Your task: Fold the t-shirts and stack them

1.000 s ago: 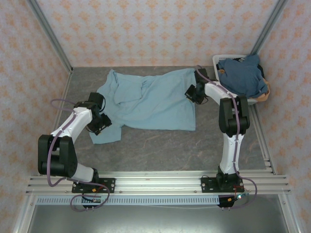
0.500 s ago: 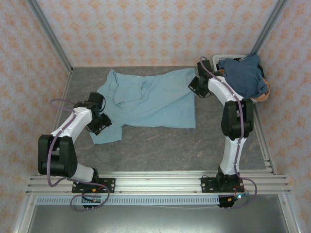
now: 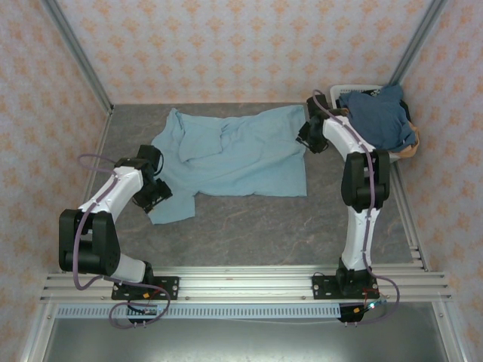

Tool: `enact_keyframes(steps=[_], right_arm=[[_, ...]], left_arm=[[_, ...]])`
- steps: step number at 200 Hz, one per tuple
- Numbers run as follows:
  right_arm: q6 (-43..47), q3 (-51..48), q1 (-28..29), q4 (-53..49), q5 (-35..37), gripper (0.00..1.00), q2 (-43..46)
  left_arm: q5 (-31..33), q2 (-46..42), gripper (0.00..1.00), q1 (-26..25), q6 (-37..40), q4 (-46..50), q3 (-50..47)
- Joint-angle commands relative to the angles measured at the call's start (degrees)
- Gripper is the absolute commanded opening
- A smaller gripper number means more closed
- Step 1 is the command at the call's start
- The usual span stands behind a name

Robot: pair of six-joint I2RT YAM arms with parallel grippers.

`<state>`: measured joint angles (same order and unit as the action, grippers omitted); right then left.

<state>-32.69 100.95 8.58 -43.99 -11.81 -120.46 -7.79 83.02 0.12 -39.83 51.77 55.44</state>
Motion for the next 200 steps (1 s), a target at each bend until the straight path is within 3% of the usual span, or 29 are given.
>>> enact_keyframes(steps=[1, 27, 73, 89, 107, 120, 148, 200], right_arm=[[-1.33, -3.53, -0.25, -3.63, 6.55, 0.49, 6.07], [-3.22, -13.61, 0.13, 0.73, 4.02, 0.53, 14.27], [-6.54, -30.33, 4.14, 4.72, -2.20, 0.55, 26.60], [-8.97, -35.42, 4.67, 5.18, -3.47, 0.56, 29.94], [-12.98, -40.43, 4.84, 6.26, -5.44, 0.55, 32.69], [-15.96, -42.61, 5.59, 6.05, -5.18, 0.55, 34.14], [-23.03, -46.18, 6.25, 7.87, -5.06, 0.57, 34.31], [-32.28, -45.41, 7.21, 16.12, -7.81, 0.57, 26.92]], left_arm=[[3.54, 0.03, 0.56, 3.26, 1.31, 5.43, -3.34], [-1.52, 1.65, 0.60, 7.75, 2.56, 1.45, -7.25], [-6.17, 6.65, 0.62, 7.91, 0.83, -7.70, -7.73], [-6.85, 8.75, 0.52, 7.82, 0.47, -10.09, -8.66], [-7.10, 10.46, 0.14, 7.82, 0.24, -12.38, -9.30], [-7.26, 9.95, 0.00, 7.55, -0.13, -12.83, -9.14], [-6.01, 5.60, 0.00, 6.22, -0.24, -11.06, -8.21], [-7.07, 2.85, 0.00, 5.59, -0.31, -9.96, -9.07]])
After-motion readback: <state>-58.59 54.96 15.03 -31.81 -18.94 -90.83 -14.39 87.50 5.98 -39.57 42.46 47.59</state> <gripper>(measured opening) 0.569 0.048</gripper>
